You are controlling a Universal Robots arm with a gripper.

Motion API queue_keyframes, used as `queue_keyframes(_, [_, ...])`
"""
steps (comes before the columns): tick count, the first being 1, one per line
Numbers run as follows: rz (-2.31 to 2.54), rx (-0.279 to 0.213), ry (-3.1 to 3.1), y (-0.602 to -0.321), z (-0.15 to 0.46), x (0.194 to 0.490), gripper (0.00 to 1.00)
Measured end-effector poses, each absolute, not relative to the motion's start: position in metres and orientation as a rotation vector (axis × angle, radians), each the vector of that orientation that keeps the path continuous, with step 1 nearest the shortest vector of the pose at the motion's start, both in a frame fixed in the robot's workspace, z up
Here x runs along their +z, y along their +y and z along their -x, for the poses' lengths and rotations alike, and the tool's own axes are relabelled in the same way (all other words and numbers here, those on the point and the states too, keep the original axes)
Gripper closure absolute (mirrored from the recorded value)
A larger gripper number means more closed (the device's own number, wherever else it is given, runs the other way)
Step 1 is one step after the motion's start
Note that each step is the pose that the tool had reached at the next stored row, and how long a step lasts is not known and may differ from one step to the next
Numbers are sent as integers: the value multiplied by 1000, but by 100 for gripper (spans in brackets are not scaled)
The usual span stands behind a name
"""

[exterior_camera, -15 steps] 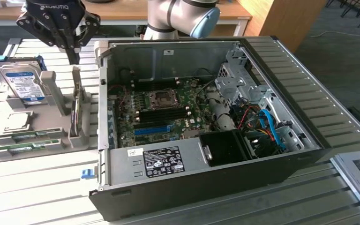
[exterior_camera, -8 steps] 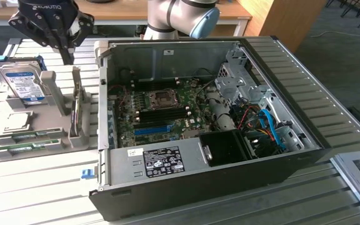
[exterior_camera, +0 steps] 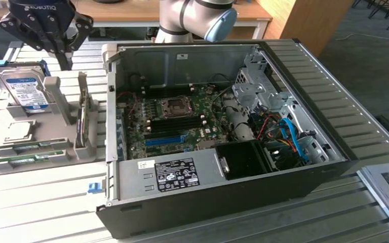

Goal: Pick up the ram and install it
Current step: 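Reach for the ram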

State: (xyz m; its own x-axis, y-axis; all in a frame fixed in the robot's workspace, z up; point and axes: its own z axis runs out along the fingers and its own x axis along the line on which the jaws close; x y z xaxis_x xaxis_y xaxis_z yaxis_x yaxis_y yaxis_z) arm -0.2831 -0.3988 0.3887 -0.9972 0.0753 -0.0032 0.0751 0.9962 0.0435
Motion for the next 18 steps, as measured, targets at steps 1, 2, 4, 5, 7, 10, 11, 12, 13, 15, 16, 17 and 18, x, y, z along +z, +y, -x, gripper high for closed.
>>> queue_keyframes(1, [-118, 68, 3134, -399, 285, 389, 90])
queue_keyframes(2, [-118, 68, 3134, -399, 286, 389, 90])
queue_keyframes(4, [-118, 68, 3134, -399, 290, 389, 90])
queue_keyframes(5, [-118, 68, 3134, -399, 291, 389, 90])
queue_keyframes(7, [-118, 68, 3134, -399, 294, 388, 90])
queue_keyframes(10, [-118, 68, 3134, -399, 299, 388, 90])
queue_keyframes(11, [-118, 68, 3134, -399, 301, 388, 90])
queue_keyframes(12, [-118, 68, 3134, -399, 302, 388, 90])
queue_keyframes(13, [-118, 68, 3134, -399, 304, 388, 90])
queue_keyframes(15, [-118, 68, 3134, -399, 307, 388, 90])
queue_keyframes(16, [-118, 68, 3134, -399, 309, 388, 90])
queue_keyframes(17, [-118, 68, 3134, -399, 310, 388, 90])
queue_keyframes(18, [-118, 68, 3134, -399, 312, 388, 90])
